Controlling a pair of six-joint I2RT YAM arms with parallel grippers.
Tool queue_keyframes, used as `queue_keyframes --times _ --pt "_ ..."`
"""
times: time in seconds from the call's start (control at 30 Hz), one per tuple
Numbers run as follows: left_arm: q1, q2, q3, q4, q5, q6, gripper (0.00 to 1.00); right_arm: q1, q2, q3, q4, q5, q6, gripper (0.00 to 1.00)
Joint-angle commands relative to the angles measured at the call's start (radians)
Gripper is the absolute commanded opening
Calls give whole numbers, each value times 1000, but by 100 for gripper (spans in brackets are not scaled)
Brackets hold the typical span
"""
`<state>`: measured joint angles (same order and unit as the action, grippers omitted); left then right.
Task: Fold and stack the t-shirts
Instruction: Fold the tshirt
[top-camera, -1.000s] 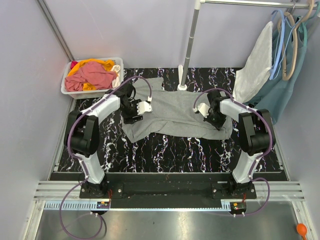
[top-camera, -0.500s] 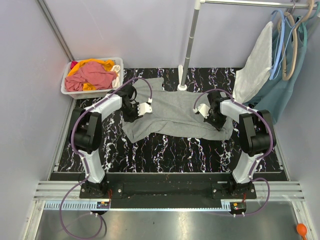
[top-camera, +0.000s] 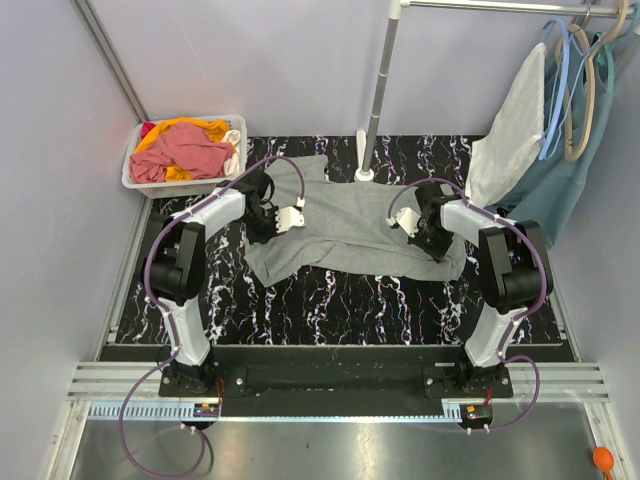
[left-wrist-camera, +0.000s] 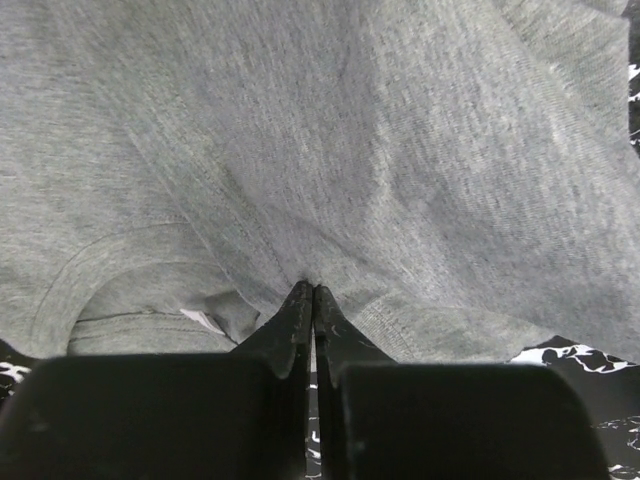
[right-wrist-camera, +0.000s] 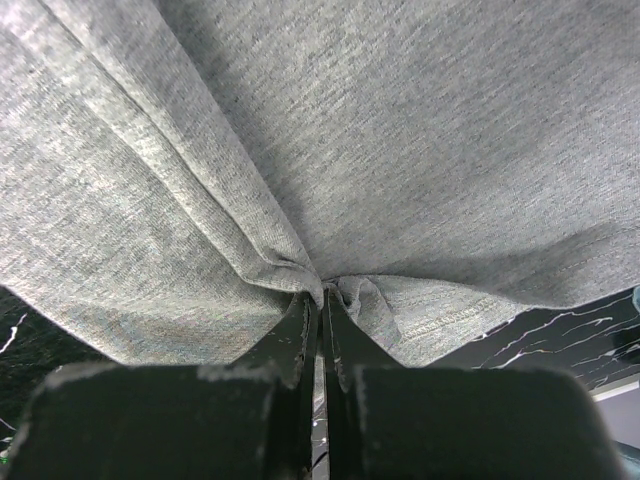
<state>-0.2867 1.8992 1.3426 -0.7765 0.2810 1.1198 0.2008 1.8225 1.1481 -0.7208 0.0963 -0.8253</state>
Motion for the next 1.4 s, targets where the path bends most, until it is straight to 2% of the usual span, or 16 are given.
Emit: queue_keyframes --times 0.0,0.27,0.57,1.07,1.37 --pt "7 14 24 2 15 -6 0 -9 -25 -28 -20 10 8 0" --pt "7 0 50 2 -5 -12 0 -8 -25 -33 -17 8 14 0" --pt "6 -12 160 2 -72 11 0 -8 -14 -30 -16 3 22 0" --pt "-46 110 366 3 -151 31 0 -9 -8 -36 -16 17 18 0" --pt "-54 146 337 23 -212 49 0 -8 -8 -31 1 59 -3 0"
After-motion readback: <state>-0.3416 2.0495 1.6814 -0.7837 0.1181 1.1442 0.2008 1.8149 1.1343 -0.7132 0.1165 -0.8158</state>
